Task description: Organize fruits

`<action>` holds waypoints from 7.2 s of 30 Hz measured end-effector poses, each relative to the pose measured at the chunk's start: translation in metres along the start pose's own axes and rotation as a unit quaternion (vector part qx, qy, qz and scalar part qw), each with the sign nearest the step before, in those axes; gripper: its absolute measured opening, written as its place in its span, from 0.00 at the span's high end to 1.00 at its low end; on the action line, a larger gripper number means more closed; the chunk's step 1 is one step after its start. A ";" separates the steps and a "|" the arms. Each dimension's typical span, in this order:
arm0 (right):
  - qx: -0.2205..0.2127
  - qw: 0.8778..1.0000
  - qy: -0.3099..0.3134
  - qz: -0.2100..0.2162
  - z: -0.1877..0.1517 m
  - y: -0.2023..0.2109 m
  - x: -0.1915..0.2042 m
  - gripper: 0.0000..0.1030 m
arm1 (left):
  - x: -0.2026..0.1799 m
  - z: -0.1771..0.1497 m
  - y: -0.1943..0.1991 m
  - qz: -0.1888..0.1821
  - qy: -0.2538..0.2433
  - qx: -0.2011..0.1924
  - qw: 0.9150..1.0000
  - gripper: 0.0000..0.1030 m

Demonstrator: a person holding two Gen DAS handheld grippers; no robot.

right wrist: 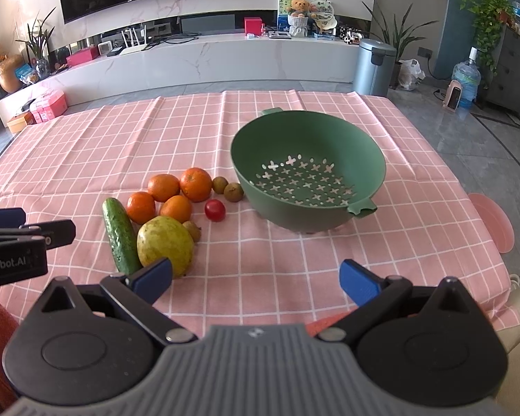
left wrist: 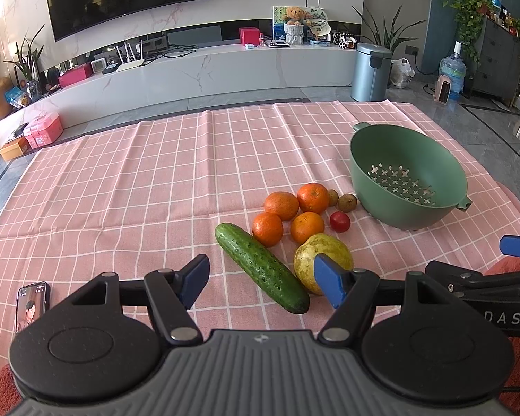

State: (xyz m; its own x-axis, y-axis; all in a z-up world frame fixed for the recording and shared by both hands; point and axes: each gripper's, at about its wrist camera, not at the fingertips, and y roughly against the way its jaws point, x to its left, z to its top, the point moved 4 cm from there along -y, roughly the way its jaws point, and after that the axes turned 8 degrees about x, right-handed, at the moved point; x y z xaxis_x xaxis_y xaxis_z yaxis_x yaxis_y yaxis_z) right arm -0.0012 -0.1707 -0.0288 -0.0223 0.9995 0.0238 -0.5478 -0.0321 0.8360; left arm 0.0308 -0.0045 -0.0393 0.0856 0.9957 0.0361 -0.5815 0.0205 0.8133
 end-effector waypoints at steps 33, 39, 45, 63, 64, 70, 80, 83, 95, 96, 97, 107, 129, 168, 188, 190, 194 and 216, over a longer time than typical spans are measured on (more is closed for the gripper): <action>-0.015 1.000 0.002 0.023 0.000 -0.006 0.001 0.04 | 0.005 0.007 -0.005 -0.025 0.009 0.024 0.999 0.22; -0.027 0.998 0.021 0.061 0.006 -0.017 0.011 0.19 | 0.016 0.013 -0.014 -0.044 0.033 0.033 0.998 0.35; -0.010 0.993 0.022 0.112 0.011 -0.039 0.026 0.38 | 0.026 0.019 -0.038 -0.035 0.061 0.062 0.996 0.38; 0.084 0.981 -0.013 0.173 0.026 -0.124 0.054 0.37 | 0.052 0.021 -0.115 -0.093 0.155 0.136 0.974 0.38; 0.087 0.981 -0.016 0.175 0.026 -0.127 0.054 0.36 | 0.053 0.022 -0.118 -0.098 0.160 0.138 0.972 0.38; 0.107 0.974 -0.038 0.198 0.026 -0.142 0.054 0.39 | 0.056 0.023 -0.133 -0.118 0.181 0.152 0.965 0.38; 0.119 0.980 -0.031 0.157 0.017 -0.132 0.033 0.40 | 0.051 0.021 -0.143 -0.121 0.189 0.163 0.961 0.51; 0.119 0.980 -0.039 0.154 0.015 -0.132 0.026 0.40 | 0.051 0.020 -0.140 -0.119 0.185 0.161 0.962 0.54; 0.081 0.985 -0.026 0.152 0.016 -0.100 0.015 0.40 | 0.044 0.018 -0.095 -0.107 0.150 0.118 0.976 0.61; 0.077 0.985 -0.026 0.152 0.016 -0.097 0.014 0.40 | 0.043 0.019 -0.090 -0.108 0.147 0.114 0.977 0.61; 0.073 0.985 -0.026 0.153 0.016 -0.093 0.012 0.40 | 0.042 0.020 -0.086 -0.109 0.145 0.110 0.977 0.62; 0.053 0.987 -0.018 0.153 0.011 -0.068 0.002 0.40 | 0.023 0.003 -0.076 -0.107 0.103 0.163 0.975 0.68; 0.104 0.981 -0.044 0.158 -0.011 -0.096 -0.002 0.40 | 0.001 -0.016 -0.112 -0.161 0.113 0.238 0.951 0.55; 0.051 0.993 0.047 0.096 0.120 -0.072 -0.073 0.40 | -0.084 0.156 -0.048 -0.236 0.019 0.099 0.966 0.61; 0.175 0.978 0.085 0.069 0.130 -0.183 -0.100 0.40 | -0.137 0.153 -0.164 -0.224 -0.050 0.207 0.951 0.61; 0.175 0.977 0.102 0.063 0.129 -0.186 -0.096 0.40 | -0.139 0.151 -0.167 -0.212 -0.060 0.206 0.953 0.61; 0.178 0.975 0.125 0.053 0.127 -0.193 -0.087 0.40 | -0.138 0.149 -0.172 -0.203 -0.058 0.214 0.954 0.61; 0.080 0.987 0.138 0.018 0.135 -0.117 -0.068 0.26 | -0.092 0.153 -0.078 -0.199 -0.032 0.118 0.972 0.45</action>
State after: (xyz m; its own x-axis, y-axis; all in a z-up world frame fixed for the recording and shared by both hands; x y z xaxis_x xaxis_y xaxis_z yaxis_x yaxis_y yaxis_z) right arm 0.1775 -0.2343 -0.0545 -0.2777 0.9576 -0.0770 -0.4034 -0.0435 0.9140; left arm 0.1918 -0.1119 -0.0169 0.3204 0.9054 -0.2787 -0.2910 0.3740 0.8806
